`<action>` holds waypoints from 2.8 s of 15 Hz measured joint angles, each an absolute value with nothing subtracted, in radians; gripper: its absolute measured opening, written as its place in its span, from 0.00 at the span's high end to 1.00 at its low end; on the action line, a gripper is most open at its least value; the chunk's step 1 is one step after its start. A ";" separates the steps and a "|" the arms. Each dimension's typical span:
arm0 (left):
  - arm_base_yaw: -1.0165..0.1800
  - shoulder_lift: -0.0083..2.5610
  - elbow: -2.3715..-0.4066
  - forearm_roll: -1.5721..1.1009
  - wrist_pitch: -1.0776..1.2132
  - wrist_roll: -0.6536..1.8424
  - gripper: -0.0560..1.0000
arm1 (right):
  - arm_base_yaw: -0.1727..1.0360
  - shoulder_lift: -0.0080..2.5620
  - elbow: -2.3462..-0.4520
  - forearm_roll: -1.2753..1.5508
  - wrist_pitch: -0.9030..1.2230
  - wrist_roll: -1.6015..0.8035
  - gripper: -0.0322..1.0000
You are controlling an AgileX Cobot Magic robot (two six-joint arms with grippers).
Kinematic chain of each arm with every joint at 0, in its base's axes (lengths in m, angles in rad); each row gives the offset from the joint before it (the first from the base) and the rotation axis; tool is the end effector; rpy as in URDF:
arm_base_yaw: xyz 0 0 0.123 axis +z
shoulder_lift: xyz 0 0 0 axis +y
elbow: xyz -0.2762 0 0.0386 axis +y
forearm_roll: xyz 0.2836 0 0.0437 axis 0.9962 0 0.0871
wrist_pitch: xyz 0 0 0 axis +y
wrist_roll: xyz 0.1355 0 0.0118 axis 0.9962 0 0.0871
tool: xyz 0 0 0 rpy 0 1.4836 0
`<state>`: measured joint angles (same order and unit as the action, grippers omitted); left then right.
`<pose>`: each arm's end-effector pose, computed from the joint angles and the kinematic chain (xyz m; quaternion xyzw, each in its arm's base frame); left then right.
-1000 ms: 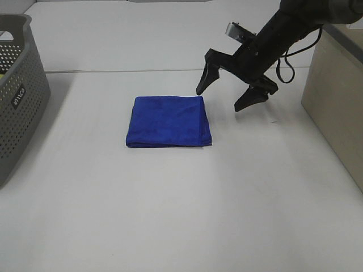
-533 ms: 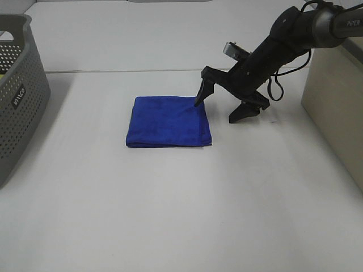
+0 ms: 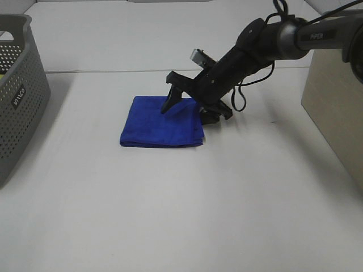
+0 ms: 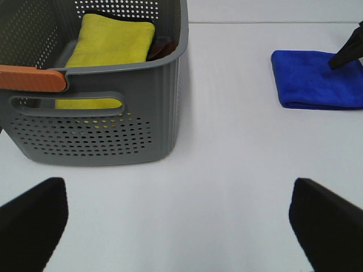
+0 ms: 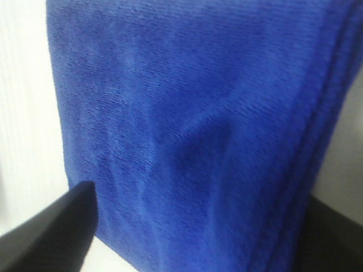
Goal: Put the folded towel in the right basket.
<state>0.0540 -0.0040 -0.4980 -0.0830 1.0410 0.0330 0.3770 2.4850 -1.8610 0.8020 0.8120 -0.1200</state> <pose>0.0738 -0.0058 0.2762 -0.0077 0.8468 -0.0184 0.5316 0.4790 0.2660 0.0240 0.0033 0.9448 0.3218 0.0613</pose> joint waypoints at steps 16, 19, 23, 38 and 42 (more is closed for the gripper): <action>0.054 -0.004 -0.498 -0.083 1.041 0.033 0.01 | 0.167 2.146 -2.173 0.712 1.200 -0.153 0.87; 0.054 -0.004 -0.498 -0.083 1.041 0.033 0.01 | -0.033 1.983 -2.185 0.646 1.207 -0.143 0.87; 0.054 -0.004 -0.498 -0.083 1.041 0.033 0.01 | -0.261 1.777 -2.086 0.409 1.209 -0.094 0.87; 0.054 -0.004 -0.498 -0.083 1.041 0.033 0.01 | -0.348 1.805 -1.801 0.310 1.223 -0.130 0.03; 0.054 -0.004 -0.498 -0.083 1.041 0.033 0.01 | -0.091 1.800 -1.853 0.181 1.221 -0.038 0.03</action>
